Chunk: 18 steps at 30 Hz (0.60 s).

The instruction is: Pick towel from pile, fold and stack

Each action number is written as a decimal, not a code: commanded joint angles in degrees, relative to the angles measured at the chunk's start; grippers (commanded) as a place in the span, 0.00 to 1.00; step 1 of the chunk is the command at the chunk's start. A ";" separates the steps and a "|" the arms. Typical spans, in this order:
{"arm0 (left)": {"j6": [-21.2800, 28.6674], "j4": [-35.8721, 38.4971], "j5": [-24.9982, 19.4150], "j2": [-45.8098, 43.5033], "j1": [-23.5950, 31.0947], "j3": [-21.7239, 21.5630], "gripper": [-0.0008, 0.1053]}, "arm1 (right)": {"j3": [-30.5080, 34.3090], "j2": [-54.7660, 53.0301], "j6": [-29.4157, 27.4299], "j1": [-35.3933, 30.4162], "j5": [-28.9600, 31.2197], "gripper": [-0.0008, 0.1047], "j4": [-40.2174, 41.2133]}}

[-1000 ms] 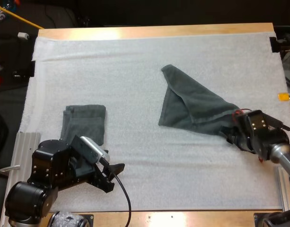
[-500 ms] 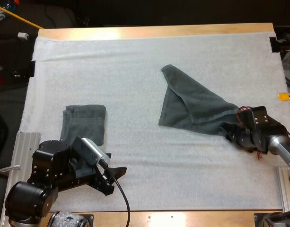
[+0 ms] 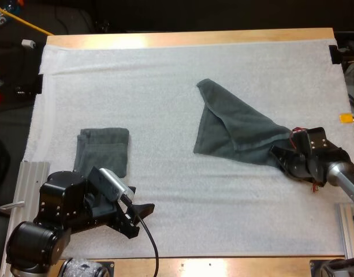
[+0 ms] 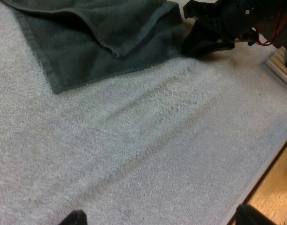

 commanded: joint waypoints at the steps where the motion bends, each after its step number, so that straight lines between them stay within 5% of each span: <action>1: 0.03 -0.15 0.40 0.09 -0.23 -0.26 0.58 | 0.51 1.06 0.27 -0.04 -1.96 0.01 -0.91; 9: 0.93 -3.24 0.40 0.09 -0.23 -0.26 0.58 | 0.51 -1.39 -0.39 0.13 -2.62 0.01 1.02; 18: 0.93 -8.92 0.11 6.92 -0.61 -0.26 0.58 | 0.51 -8.61 -7.91 0.13 -2.61 0.01 11.62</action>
